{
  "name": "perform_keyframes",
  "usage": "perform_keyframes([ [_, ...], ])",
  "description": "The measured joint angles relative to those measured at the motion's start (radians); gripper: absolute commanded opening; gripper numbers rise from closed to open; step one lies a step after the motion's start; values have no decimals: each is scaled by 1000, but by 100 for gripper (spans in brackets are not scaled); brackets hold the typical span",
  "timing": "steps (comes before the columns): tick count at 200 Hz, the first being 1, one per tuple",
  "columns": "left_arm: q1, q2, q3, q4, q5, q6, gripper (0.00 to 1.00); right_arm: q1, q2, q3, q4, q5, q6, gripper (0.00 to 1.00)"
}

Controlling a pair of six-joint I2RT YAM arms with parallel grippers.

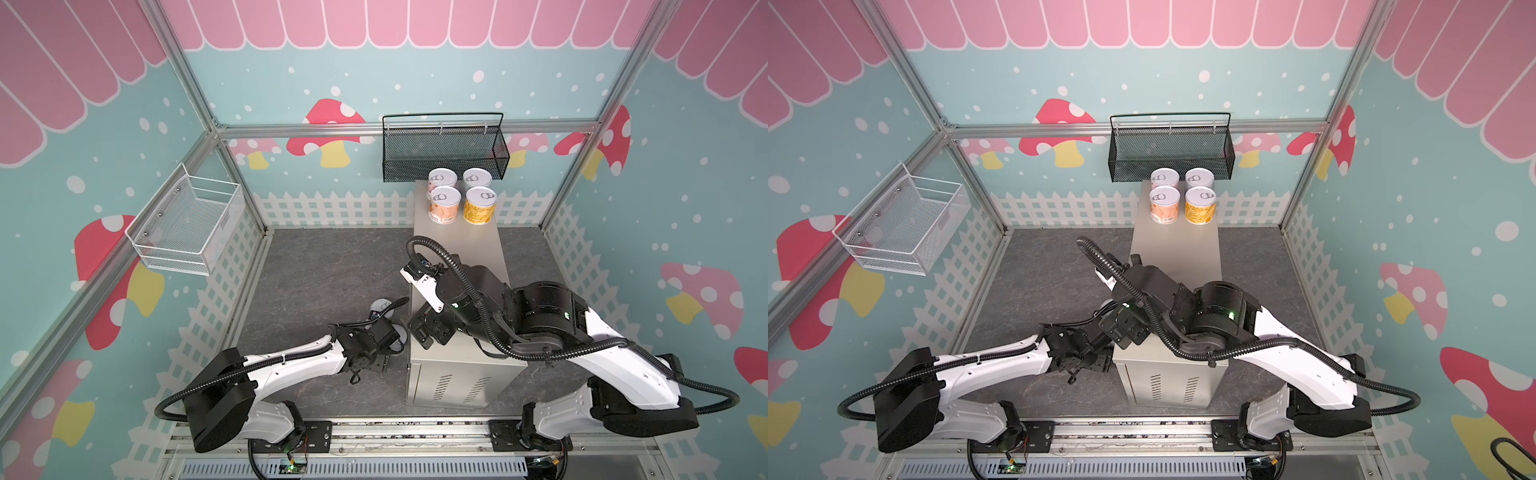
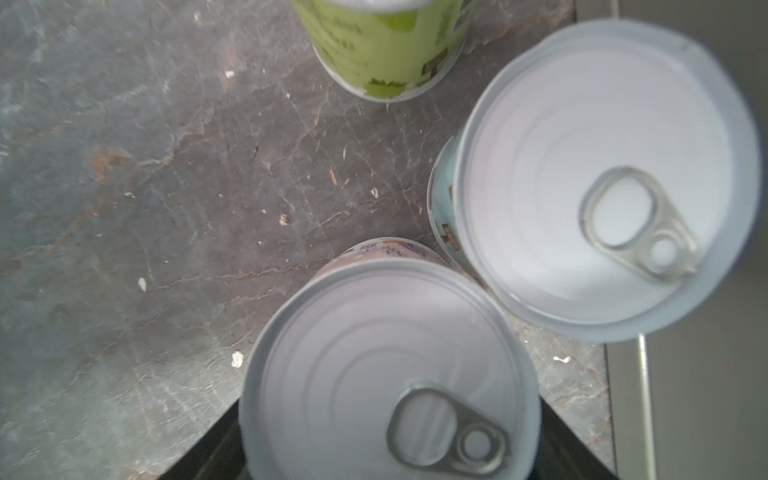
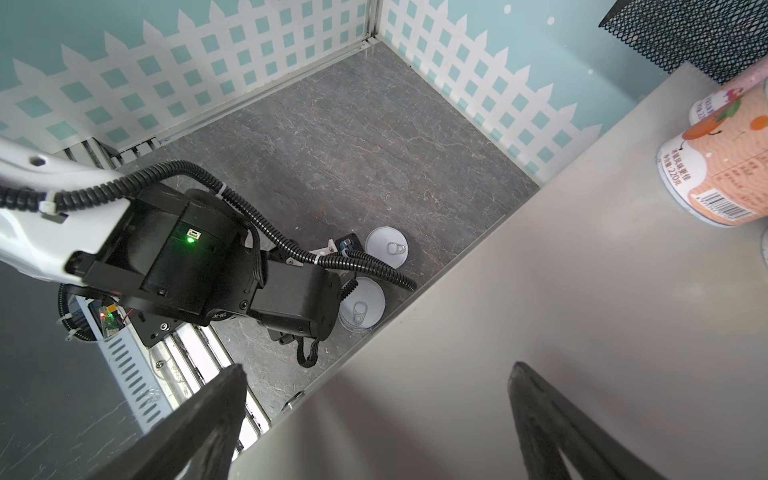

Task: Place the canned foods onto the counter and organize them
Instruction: 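Lift the pink can with the left gripper onto the cabinet top toward the right gripper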

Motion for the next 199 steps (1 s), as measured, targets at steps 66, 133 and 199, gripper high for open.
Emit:
perform_keyframes([
  [66, 33, -157, 92, -141, -38, 40, 44, 0, -13, -4, -19, 6, 20, 99],
  [133, 80, -287, 378, -366, -26, 179, 44, 0, -149, -26, -93, 89, 106, 99],
  [199, 80, -256, 800, -564, 82, 312, 44, 0, -250, -136, -102, 167, 172, 100],
])
